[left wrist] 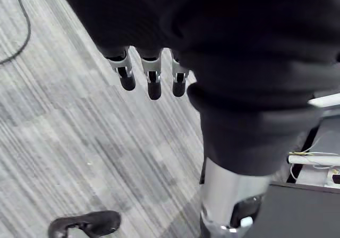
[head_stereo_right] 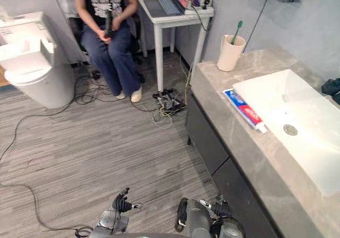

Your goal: Organize washtable

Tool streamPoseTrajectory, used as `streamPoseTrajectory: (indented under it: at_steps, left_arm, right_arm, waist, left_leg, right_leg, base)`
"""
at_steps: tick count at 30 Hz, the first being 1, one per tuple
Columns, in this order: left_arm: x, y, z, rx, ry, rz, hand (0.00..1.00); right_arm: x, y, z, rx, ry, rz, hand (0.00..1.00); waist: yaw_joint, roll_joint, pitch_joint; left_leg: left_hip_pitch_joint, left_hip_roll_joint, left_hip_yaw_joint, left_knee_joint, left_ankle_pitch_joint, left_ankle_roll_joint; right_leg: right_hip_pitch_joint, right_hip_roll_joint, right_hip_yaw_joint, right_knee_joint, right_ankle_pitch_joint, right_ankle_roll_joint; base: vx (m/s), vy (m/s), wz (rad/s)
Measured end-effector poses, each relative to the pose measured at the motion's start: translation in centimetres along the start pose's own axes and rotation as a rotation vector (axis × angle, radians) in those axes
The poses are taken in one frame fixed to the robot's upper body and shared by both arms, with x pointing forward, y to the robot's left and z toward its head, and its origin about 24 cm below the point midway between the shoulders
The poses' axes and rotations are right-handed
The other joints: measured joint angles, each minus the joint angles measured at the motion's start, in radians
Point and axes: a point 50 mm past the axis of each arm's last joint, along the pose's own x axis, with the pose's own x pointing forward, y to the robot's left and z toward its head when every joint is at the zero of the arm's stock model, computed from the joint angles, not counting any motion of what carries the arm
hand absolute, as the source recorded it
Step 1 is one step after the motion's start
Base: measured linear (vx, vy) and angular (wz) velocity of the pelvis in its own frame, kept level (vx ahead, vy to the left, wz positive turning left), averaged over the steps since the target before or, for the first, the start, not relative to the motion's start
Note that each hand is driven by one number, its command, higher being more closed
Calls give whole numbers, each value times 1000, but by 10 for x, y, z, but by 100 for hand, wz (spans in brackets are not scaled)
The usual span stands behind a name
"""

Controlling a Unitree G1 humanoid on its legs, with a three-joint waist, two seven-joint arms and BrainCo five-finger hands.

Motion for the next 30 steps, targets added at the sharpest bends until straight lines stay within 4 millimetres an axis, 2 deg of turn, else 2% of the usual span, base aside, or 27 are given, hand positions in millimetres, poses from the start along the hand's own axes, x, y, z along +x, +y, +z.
streamPoseTrajectory:
  at_steps: [1,3,4,5,6,7,8,9,10,11,13,15,16,17,18,19,20,21,22,24,26,28,30]
  left_arm:
    - [1,2,4,-8,-17,11,0]
    - [1,2,9,-24,-36,22,0]
    - [2,1,11,-40,-39,27,0]
    - [1,1,10,-50,-38,30,0]
    - [1,4,8,-69,-27,46,0]
    - [1,3,4,-80,-13,48,0]
    - [0,0,3,-87,-5,42,0]
    - [-1,-5,-1,-113,15,33,0]
    - [-1,0,-4,-124,31,47,0]
    - [1,4,-2,-143,26,64,0]
    - [1,6,-3,-151,29,76,0]
    - [-2,9,-11,-169,53,91,0]
    - [-3,11,-15,-185,65,102,0]
    - [-3,12,-16,-192,69,106,0]
    - [-4,13,-19,-195,76,110,0]
    - [-5,14,-19,-205,81,113,0]
    - [-4,13,-19,-213,82,112,0]
    - [-4,12,-18,-218,80,109,0]
    - [-5,12,-19,-225,83,105,0]
    - [-9,13,-29,-234,109,109,0]
    - [-13,10,-41,-259,153,103,0]
    - [-16,11,-49,-289,177,106,0]
    - [-20,10,-57,-303,204,103,0]
  right_arm:
    - [0,3,-3,-14,14,8,0]
    - [0,4,-5,-33,25,8,0]
    - [0,3,-7,-34,37,8,0]
    - [1,3,-7,-30,40,6,0]
    - [1,3,-7,-28,43,5,0]
    - [0,0,-9,-21,48,-4,0]
    - [0,-2,-10,-12,50,-12,0]
    - [-1,-7,-11,-3,51,-29,0]
    - [-1,-5,-14,8,65,-27,0]
    - [-2,-2,-19,25,80,-21,0]
    - [-3,0,-23,31,95,-16,0]
    - [-4,-2,-25,41,104,-21,0]
    - [-4,-3,-26,41,109,-24,0]
    - [-4,-4,-26,41,108,-27,0]
    - [-4,-5,-25,42,107,-32,0]
    - [-3,-7,-24,41,104,-35,0]
    - [-3,-8,-24,45,103,-40,0]
    - [-3,-11,-24,65,103,-55,0]
    - [-5,-15,-28,91,120,-75,0]
    - [-7,-25,-34,144,143,-120,0]
    - [-13,-46,-48,216,194,-198,0]
    - [-20,-61,-61,220,249,-236,0]
    - [-25,-67,-71,216,296,-251,0]
  waist:
    - [9,-14,-1]
    - [24,-13,-1]
    - [31,-14,-1]
    - [33,-15,0]
    - [31,-14,-1]
    - [32,5,-13]
    - [30,11,-16]
    - [31,34,-29]
    - [27,19,-37]
    - [23,-7,-54]
    - [28,-21,-63]
    - [26,-20,-67]
    - [29,-18,-76]
    - [30,-14,-79]
    - [32,-10,-82]
    - [30,-10,-82]
    - [29,-6,-81]
    - [25,1,-84]
    - [31,8,-91]
    - [28,14,-120]
    - [25,38,-152]
    - [27,51,-156]
    - [27,49,-157]
  left_leg:
    - [-55,-19,22,-26,-46,27]
    - [-128,-43,24,-123,-111,54]
    - [-146,-75,-6,-246,-152,59]
    - [-143,-98,-32,-327,-165,51]
    - [-140,-141,-134,-496,-175,57]
    - [-118,-170,-240,-650,-171,53]
    - [-110,-178,-284,-719,-166,58]
    - [-99,-177,-347,-773,-138,-49]
    - [-97,-189,-301,-752,-159,-25]
    - [-86,-200,-229,-751,-174,-7]
    - [-70,-214,-142,-736,-207,20]
    - [-49,-215,-51,-730,-237,43]
    - [-46,-209,9,-735,-241,50]
    - [-43,-200,40,-735,-242,53]
    - [-35,-186,95,-734,-244,59]
    - [-21,-179,141,-735,-245,60]
    - [-13,-175,156,-738,-245,60]
    - [7,-171,177,-754,-244,57]
    - [39,-167,199,-777,-237,45]
    - [67,-175,200,-827,-222,22]
    - [99,-190,193,-915,-188,14]
    - [126,-206,171,-969,-162,14]
    - [146,-218,154,-1001,-144,11]
  right_leg:
    - [42,7,67,-36,0,0]
    - [102,18,195,-86,7,11]
    - [122,17,280,-98,16,26]
    - [129,17,323,-97,19,31]
    - [140,16,399,-97,16,50]
    - [144,17,474,-94,2,83]
    - [139,20,505,-88,-9,102]
    - [127,32,566,-75,-37,147]
    - [117,11,604,-62,-45,163]
    - [95,-20,604,-51,-30,178]
    - [79,-53,637,-58,-9,207]
    - [55,-73,677,-78,17,231]
    - [26,-88,651,-92,42,241]
    - [7,-95,599,-94,54,235]
    - [-29,-130,439,-86,65,226]
    - [-43,-182,219,-79,62,220]
    - [-42,-206,130,-79,57,211]
    - [-33,-266,-8,-78,68,196]
    - [-9,-285,-70,-100,95,221]
    - [18,-261,-61,-148,116,234]
    - [52,-242,-64,-236,143,235]
    - [88,-228,-76,-285,167,235]
    - [108,-226,-85,-306,174,234]
  base:
    - [443,55,-164]
    - [440,189,-189]
    - [515,349,-212]
    - [459,437,-221]
    - [411,512,-224]
    - [308,470,-220]
    - [227,508,-215]
    - [136,413,-172]
    - [165,529,-176]
    - [116,388,-119]
    - [27,341,-125]
    - [-70,313,-140]
    - [-45,168,-114]
    - [-14,151,-139]
    - [-13,96,-126]
    - [-13,63,-116]
    - [-21,31,-76]
    - [29,18,-57]
    - [35,-1,-46]
    - [25,-50,-25]
    - [107,-80,-1]
    - [195,-76,13]
    - [123,-22,15]
